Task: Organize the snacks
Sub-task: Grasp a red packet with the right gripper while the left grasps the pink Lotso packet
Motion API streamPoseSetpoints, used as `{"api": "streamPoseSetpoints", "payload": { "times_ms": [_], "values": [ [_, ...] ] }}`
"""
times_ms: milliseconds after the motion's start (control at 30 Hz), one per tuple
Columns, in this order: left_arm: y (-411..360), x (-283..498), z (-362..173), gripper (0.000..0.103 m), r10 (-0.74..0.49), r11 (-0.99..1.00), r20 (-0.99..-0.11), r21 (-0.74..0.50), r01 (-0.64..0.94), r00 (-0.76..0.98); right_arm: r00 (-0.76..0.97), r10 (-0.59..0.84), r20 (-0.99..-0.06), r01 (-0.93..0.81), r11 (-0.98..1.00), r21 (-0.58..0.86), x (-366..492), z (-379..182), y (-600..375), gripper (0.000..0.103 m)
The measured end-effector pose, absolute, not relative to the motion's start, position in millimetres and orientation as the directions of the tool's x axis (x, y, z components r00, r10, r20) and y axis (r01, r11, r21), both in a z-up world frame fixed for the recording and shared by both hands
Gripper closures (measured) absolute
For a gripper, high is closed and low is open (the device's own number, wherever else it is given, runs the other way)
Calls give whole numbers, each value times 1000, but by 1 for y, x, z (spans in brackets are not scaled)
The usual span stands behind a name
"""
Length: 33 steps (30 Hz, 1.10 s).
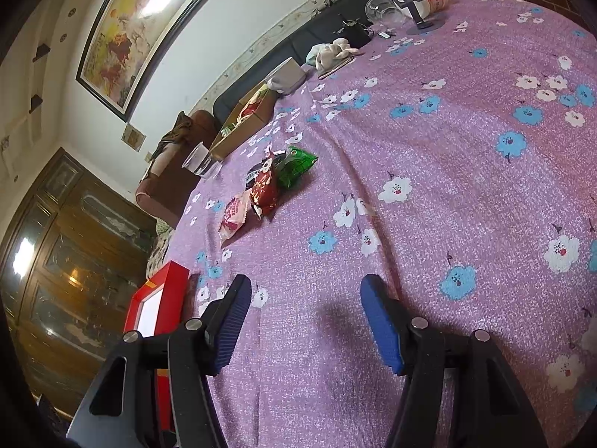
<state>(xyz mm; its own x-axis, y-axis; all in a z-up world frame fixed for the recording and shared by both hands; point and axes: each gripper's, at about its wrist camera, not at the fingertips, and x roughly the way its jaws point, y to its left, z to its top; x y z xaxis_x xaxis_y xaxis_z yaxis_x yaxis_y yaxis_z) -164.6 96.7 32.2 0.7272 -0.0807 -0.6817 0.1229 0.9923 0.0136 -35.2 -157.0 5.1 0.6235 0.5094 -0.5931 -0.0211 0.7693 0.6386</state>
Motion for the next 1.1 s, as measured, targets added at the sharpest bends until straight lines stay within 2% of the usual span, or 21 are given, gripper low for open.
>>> {"api": "streamPoseSetpoints", "payload": {
  "times_ms": [167,267,433,533,600,700,733,800,833,867,933,1033,1100],
  "values": [
    [95,-164,27,23,-102,987,-691,19,159,715,606,514,-608,-11,769,639,-27,9,-151,28],
    [95,-163,24,23,-114,985,-699,14,172,706,553,591,-588,10,700,714,-5,7,-140,28],
    [96,-164,22,23,-130,979,-707,21,204,695,597,576,-558,26,682,731,35,13,-120,29],
    [94,-163,21,23,-141,974,-720,24,227,680,595,610,-523,93,594,799,65,3,-119,29],
    [95,-162,22,22,-147,972,-726,18,233,671,604,623,-497,143,530,836,85,-7,-120,33],
    [99,-157,26,22,-166,973,-732,-12,231,661,603,643,-473,130,506,853,106,-8,-113,33],
    [101,-154,30,22,-163,974,-733,-15,224,661,597,640,-485,121,525,842,111,-8,-109,38],
    [104,-149,37,22,-156,978,-731,-20,207,665,575,618,-537,97,600,794,118,-9,-99,56],
    [105,-146,40,22,-153,980,-729,-23,199,667,565,605,-561,94,628,773,119,-12,-96,79],
    [106,-143,44,22,-148,981,-727,-23,191,671,559,592,-580,97,649,755,121,-16,-97,87],
    [106,-133,53,22,-128,984,-724,-9,177,678,563,625,-540,94,601,793,123,-23,-108,89],
    [102,-110,64,22,-82,987,-723,39,159,686,593,602,-534,106,600,793,123,-20,-127,89],
    [95,-87,70,22,-60,985,-721,69,157,690,616,640,-459,113,505,855,123,-18,-148,92]
  ]
}}
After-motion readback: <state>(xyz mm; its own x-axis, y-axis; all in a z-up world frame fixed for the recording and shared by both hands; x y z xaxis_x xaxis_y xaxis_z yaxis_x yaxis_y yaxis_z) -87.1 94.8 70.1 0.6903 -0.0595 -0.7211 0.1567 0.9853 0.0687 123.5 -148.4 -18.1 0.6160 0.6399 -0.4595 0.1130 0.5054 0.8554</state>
